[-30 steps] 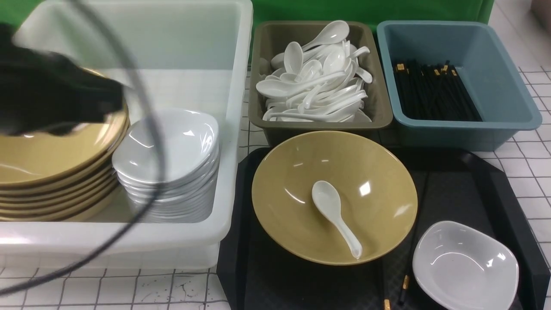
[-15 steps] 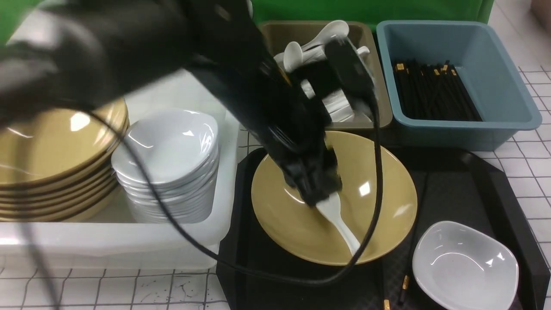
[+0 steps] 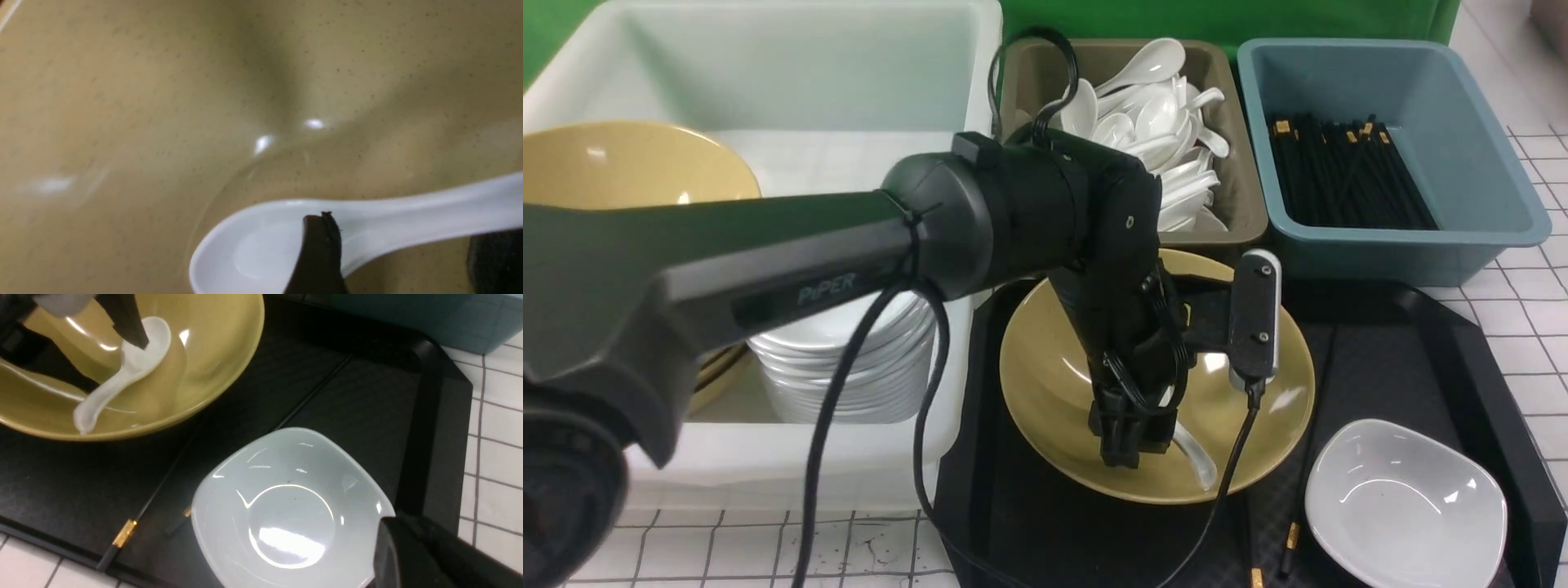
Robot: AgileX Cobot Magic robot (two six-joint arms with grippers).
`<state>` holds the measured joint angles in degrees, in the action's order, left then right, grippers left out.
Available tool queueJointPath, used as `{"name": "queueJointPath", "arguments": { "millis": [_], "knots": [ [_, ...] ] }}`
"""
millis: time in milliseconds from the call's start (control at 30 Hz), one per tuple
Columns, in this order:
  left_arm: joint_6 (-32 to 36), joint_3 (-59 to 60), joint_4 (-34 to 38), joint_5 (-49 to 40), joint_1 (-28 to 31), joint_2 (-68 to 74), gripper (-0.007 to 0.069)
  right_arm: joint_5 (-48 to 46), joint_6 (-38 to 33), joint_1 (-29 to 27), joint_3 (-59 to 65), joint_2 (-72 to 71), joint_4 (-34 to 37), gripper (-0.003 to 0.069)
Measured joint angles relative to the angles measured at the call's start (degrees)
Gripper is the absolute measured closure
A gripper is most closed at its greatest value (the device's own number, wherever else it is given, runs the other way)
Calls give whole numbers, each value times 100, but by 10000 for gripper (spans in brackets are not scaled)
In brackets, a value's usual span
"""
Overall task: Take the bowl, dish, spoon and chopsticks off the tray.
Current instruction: Use the left arm to grab the soup spoon in the middle, then use the left arm to put the soup spoon into the small storage box in the middle
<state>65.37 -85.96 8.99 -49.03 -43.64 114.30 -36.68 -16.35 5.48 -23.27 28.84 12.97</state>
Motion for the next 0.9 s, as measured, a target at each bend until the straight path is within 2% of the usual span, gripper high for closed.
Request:
{"name": "queueJointPath", "arguments": {
  "millis": [100,233,333,467,533,600,700,733,800,900],
  "knots": [
    [77,0,0,4,0,150,285,14,0,0,0,0,0,621],
    [70,-48,-5,246,0,204,484,23,0,0,0,0,4,621],
    [-100,-122,26,322,-18,111,580,33,0,0,0,0,4,621],
    [-596,-346,32,151,-5,-179,597,44,0,0,0,0,4,621],
    [-1061,-652,40,284,87,-370,597,44,0,0,2,0,4,621],
    [-1228,-788,44,446,150,-389,597,50,0,0,7,0,4,621],
    [-2170,-1454,58,1751,619,-196,598,159,0,0,21,0,4,621],
    [-2226,-1485,58,1908,673,-172,598,164,0,0,27,0,4,621],
    [-2764,-1806,-18,2765,946,224,598,171,0,0,27,0,4,621],
    [-2916,-1987,-458,3331,1134,774,582,201,0,0,27,0,4,620]
  ]
}}
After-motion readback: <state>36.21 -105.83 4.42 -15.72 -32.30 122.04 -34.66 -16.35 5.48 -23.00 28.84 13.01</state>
